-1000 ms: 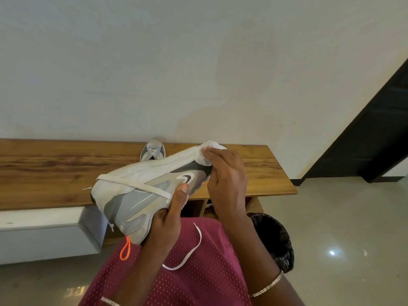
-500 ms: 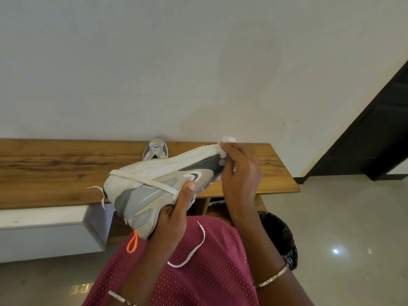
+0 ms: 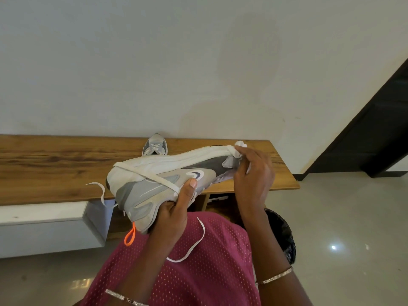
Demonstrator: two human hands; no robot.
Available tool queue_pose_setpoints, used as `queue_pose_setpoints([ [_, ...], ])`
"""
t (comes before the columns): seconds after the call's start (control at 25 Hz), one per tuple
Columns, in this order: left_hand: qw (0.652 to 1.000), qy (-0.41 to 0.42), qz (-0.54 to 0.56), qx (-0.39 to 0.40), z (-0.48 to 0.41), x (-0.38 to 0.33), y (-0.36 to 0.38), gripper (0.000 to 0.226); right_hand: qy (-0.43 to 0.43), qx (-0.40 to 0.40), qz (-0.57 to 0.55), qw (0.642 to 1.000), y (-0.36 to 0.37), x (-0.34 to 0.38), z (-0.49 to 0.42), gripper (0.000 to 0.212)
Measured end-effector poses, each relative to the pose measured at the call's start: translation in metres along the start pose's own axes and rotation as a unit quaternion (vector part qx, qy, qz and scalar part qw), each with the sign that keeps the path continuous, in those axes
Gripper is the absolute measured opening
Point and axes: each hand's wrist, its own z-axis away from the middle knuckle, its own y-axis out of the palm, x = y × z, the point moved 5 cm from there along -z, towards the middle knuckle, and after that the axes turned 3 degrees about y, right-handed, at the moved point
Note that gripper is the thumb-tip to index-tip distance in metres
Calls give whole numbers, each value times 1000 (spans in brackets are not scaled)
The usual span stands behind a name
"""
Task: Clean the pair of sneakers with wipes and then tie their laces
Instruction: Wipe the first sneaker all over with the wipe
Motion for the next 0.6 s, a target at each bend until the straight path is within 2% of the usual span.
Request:
queue_pose_setpoints([
  [0.12, 1000, 3, -13, 0, -1, 1, -1, 62, 4, 6, -18, 1000, 5, 21, 7, 28],
  [0.2, 1000, 8, -22, 4, -3, 1, -2, 62, -66, 34, -29, 997, 9, 47, 17, 26],
  [0.32, 1000, 16, -21, 6, -3, 0, -4, 60, -153, 58, -49, 985, 10, 60, 29, 37],
  [0.4, 1000, 11, -14, 0, -1, -1, -6, 53, -127, 34, -42, 990, 7, 38, 22, 37],
  [0.48, 1000, 5, -11, -9, -3, 0, -8, 50, -55, 3, -33, 998, 3, 4, 13, 30],
  [0.6, 1000, 9, -11, -19, -5, 0, -10, 51, 40, 4, -58, 997, 3, -24, 12, 30],
])
